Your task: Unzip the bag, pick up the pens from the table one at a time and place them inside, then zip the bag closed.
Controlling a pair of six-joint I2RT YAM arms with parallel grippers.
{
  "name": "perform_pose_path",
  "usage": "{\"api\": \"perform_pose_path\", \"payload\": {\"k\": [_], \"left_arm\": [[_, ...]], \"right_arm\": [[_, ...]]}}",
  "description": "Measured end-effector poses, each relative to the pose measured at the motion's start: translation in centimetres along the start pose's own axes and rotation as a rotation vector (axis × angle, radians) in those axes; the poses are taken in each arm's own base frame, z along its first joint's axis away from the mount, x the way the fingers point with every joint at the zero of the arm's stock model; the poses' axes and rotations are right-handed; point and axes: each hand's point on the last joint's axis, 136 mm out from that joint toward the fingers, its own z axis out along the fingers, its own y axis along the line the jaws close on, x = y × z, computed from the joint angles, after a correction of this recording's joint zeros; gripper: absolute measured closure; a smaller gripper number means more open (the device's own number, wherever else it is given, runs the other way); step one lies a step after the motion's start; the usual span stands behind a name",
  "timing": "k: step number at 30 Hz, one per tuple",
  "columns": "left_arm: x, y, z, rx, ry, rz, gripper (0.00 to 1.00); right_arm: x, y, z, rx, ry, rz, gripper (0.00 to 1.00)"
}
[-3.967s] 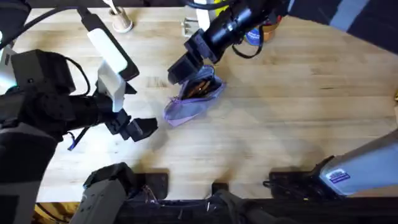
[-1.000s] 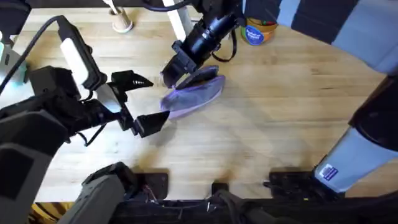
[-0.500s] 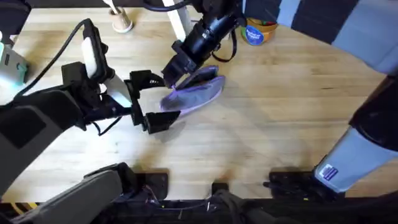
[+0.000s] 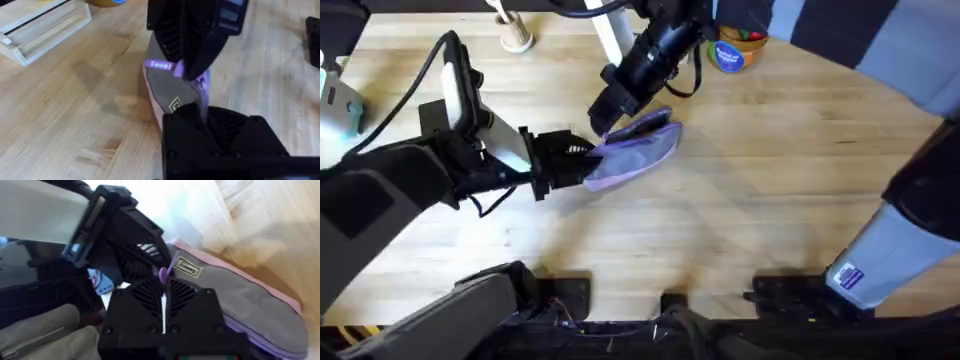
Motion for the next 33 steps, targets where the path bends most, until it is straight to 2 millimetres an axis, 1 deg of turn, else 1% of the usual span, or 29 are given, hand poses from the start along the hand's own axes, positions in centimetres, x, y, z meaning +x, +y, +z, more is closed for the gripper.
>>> {"api": "perform_pose_path", "payload": {"k": [4,8,9,10,11,14,16,18,20,25,31,32,33], "left_arm": [[0.0,0.0,0.0,-0.001,-0.001,0.002,0.956],[-0.1,0.0,0.0,0.0,-0.004,0.003,0.957],[-0.1,0.0,0.0,0.0,-0.005,0.003,0.957],[0.0,-0.1,0.0,0.002,-0.001,-0.005,0.957],[0.0,-0.1,0.0,0.002,-0.001,-0.005,0.957],[0.0,-0.1,0.0,0.004,-0.001,-0.003,0.957],[-0.1,-0.2,0.1,0.009,-0.001,0.001,0.957],[-0.1,-0.2,0.2,0.01,-0.001,0.004,0.957],[0.0,-0.2,0.2,0.009,0.002,0.003,0.957],[0.1,-0.1,0.2,0.007,0.009,0.003,0.958],[0.4,-0.1,0.2,0.004,0.024,0.0,0.958],[0.5,-0.1,0.2,0.003,0.028,-0.003,0.958],[0.6,-0.2,0.2,0.003,0.031,-0.007,0.958]], "right_arm": [[0.5,-2.6,-1.1,0.066,0.0,0.044,0.968],[1.1,-5.6,-3.1,0.103,-0.016,0.116,0.968],[1.4,-6.5,-3.6,0.113,-0.022,0.137,0.968],[1.9,-9.4,-5.6,0.153,-0.054,0.197,0.968],[2.2,-10.5,-6.4,0.168,-0.066,0.222,0.968],[3.2,-13.1,-8.5,0.199,-0.096,0.29,0.968],[3.8,-14.1,-9.1,0.2,-0.104,0.323,0.968],[4.1,-14.9,-9.2,0.192,-0.108,0.347,0.968],[4.7,-15.8,-8.8,0.183,-0.095,0.376,0.967],[6.4,-18.4,-7.0,0.155,-0.053,0.452,0.967],[7.9,-20.0,-4.4,0.115,-0.002,0.517,0.967],[8.2,-20.4,-4.0,0.123,0.008,0.525,0.839],[8.4,-20.8,-4.2,0.142,0.012,0.528,0.725]]}}
